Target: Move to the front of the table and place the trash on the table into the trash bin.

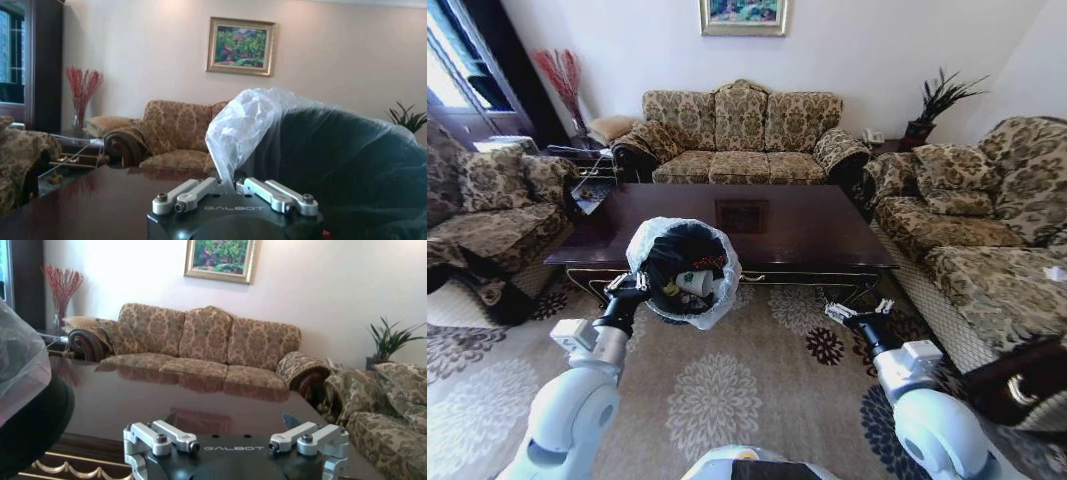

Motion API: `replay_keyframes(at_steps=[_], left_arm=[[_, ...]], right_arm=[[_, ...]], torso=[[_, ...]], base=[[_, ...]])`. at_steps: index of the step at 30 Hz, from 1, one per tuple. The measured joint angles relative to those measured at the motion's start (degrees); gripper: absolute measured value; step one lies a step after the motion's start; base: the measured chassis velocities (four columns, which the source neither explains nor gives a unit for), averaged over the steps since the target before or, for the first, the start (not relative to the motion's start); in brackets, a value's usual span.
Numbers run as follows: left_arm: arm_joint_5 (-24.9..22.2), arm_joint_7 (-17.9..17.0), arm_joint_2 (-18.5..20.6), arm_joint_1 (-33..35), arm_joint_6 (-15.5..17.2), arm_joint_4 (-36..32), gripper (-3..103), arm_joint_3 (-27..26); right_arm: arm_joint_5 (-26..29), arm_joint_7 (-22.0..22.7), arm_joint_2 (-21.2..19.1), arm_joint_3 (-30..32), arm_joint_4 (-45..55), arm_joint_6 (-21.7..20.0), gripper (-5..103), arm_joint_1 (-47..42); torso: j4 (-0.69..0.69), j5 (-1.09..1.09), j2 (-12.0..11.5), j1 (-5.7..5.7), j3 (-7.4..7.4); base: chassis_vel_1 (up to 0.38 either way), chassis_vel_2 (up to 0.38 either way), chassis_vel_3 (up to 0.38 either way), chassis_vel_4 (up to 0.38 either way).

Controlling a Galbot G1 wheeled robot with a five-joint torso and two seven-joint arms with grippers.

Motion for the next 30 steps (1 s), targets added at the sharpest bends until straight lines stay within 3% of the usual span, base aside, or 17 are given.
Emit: replay_keyframes(at_steps=[14, 30], left_arm=[[0.82, 0.82, -0.38, 2.01, -0.49, -0.29, 3, 0.16], [1.50, 0.86, -1.26, 3.23, -0.84, -0.33, 3, -0.23]], right_arm=[[-3.12, -0.57, 1.66, -0.62, 0.30, 0.11, 100, -1.55], [-3.87, -0.87, 1.44, -0.84, 0.85, 0.12, 100, -2.46]], torso=[[0.02, 0.00, 0.00, 0.00, 0.00], [0.03, 0.02, 0.00, 0.00, 0.00]], base=[[0.104, 0.098, -0.098, -0.098], [0.302, 0.290, -0.286, -0.297]])
